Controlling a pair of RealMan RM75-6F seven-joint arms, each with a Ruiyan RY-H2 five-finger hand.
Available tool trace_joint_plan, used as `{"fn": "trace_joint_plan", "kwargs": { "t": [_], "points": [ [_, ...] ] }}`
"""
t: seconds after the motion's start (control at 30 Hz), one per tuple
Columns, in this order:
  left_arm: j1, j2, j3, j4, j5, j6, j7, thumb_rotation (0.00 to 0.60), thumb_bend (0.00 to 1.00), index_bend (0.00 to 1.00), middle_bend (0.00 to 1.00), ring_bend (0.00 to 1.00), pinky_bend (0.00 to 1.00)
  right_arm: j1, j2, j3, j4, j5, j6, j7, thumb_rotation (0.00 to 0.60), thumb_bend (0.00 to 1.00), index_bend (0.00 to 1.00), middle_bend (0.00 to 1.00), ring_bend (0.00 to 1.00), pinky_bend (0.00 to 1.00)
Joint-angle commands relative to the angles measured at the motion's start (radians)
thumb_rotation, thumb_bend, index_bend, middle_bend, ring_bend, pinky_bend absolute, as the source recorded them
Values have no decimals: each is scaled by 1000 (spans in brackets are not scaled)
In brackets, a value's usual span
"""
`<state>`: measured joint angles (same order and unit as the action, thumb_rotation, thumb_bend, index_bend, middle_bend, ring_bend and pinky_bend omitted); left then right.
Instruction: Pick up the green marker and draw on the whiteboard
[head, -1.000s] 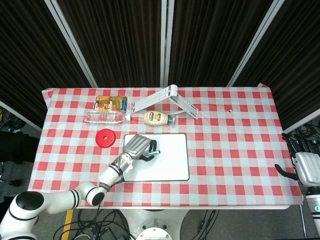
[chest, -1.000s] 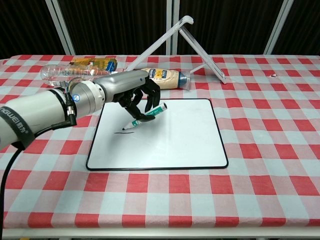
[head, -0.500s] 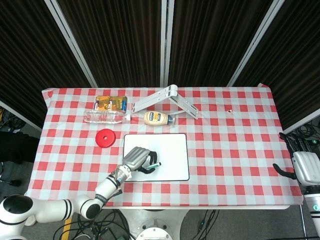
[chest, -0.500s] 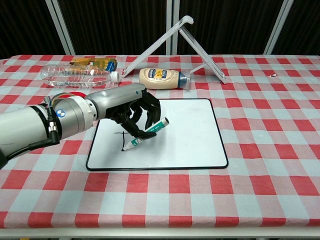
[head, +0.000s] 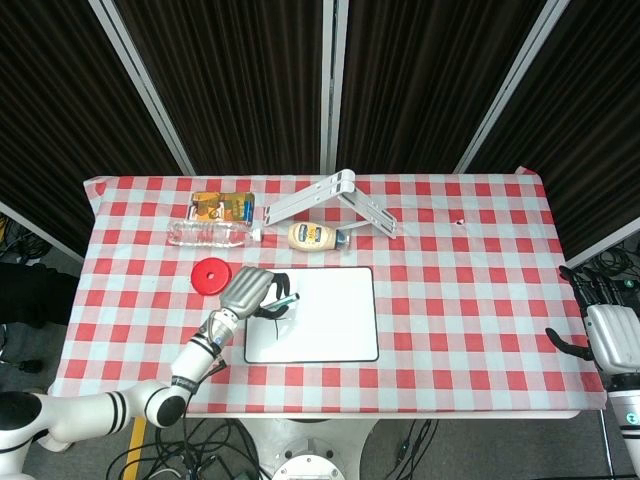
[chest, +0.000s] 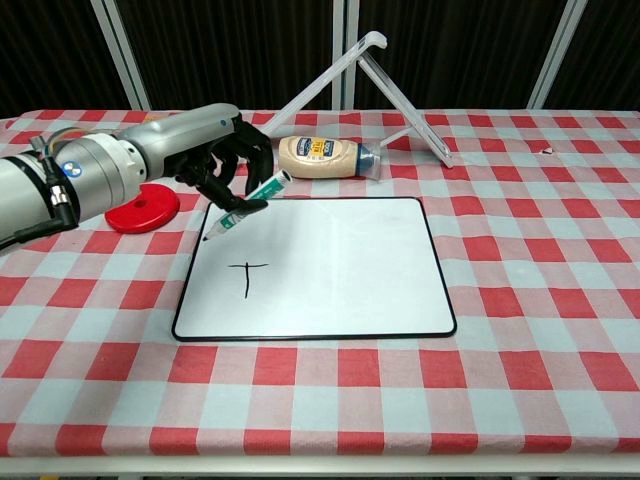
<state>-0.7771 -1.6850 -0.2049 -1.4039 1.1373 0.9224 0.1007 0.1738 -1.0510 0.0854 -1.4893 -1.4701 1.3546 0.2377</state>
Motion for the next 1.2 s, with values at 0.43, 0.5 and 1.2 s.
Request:
{"fn": "trace_joint_plan", "kwargs": {
  "t": [0.43,0.5,1.2],
  "points": [
    [5,-105,19,64,77,45,-40,600,336,551,580,680,902,2,-3,-4,-10,-1,-4,-12,600,157,0,162,0,0],
    [-3,-125,15,85,89,42,-52,600,335,551,580,678,900,0,-2,-5,-11,0,-4,-14,600,157,0,162,0,0],
    [-43,-225,-4,234,95,-7,-67,600,335,551,580,662,892,-1,-7,-6,7,10,-14,3,600,156,0,162,0,0]
  ]
}}
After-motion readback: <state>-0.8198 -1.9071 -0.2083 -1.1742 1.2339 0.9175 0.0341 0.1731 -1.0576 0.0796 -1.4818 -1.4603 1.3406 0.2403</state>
